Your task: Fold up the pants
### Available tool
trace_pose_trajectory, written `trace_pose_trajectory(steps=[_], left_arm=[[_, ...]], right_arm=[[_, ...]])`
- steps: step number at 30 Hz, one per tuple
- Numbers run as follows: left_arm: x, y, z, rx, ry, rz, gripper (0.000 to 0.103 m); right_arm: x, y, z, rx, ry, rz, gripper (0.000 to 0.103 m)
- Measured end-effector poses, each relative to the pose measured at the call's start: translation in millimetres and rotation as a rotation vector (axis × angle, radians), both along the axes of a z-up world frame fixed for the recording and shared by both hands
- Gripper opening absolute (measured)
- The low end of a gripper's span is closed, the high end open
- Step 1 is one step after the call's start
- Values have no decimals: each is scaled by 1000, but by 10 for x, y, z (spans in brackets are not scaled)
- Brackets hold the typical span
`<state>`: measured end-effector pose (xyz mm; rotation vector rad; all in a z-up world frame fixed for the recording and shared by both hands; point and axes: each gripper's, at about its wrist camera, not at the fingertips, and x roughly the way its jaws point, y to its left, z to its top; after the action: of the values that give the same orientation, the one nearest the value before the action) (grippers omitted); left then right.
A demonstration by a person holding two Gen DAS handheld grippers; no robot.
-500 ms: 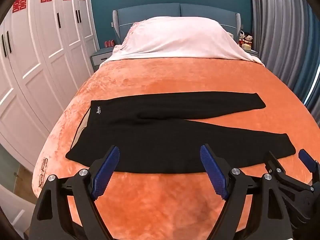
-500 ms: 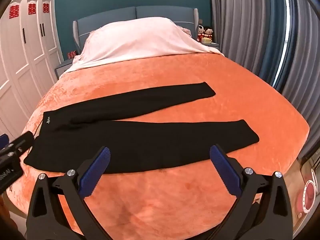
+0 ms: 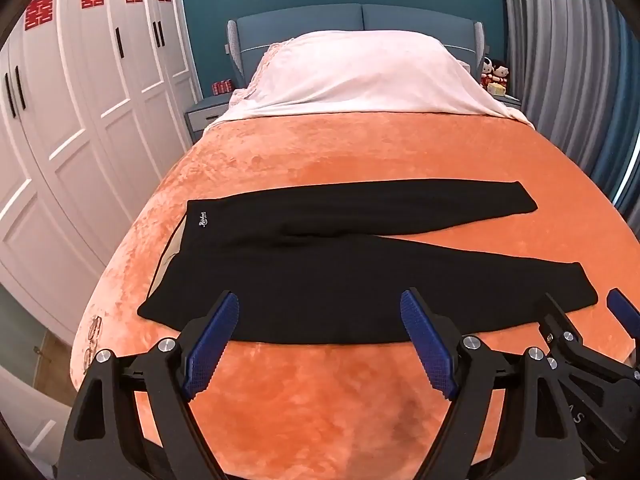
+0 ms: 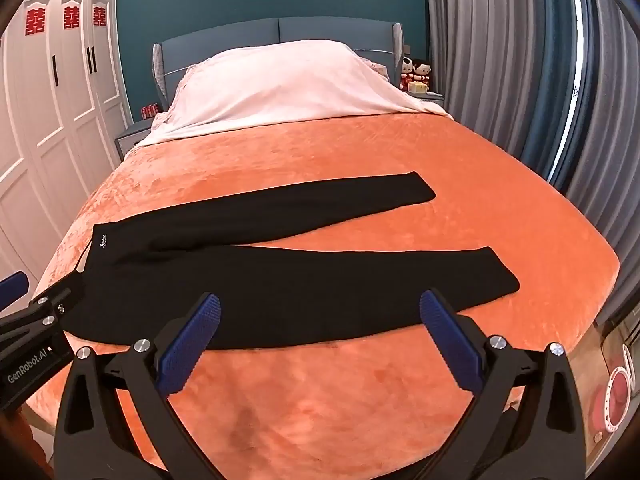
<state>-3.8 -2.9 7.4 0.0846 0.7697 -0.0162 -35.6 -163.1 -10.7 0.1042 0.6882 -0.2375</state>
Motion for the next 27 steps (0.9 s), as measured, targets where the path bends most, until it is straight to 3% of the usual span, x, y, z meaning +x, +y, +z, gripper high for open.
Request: trace_pose_trajectory(steps=[12,18,27], left_arm=[[91,13,-100,29,6,-11,91],[128,-1,-123,28,11,-14,91],[346,-69,-235,102,40,23,92]], right_arm=[[6,11,-23,0,5,0,98],[32,2,-37,1,10,-3,98],[231,-37,-142,6,39,6,98]])
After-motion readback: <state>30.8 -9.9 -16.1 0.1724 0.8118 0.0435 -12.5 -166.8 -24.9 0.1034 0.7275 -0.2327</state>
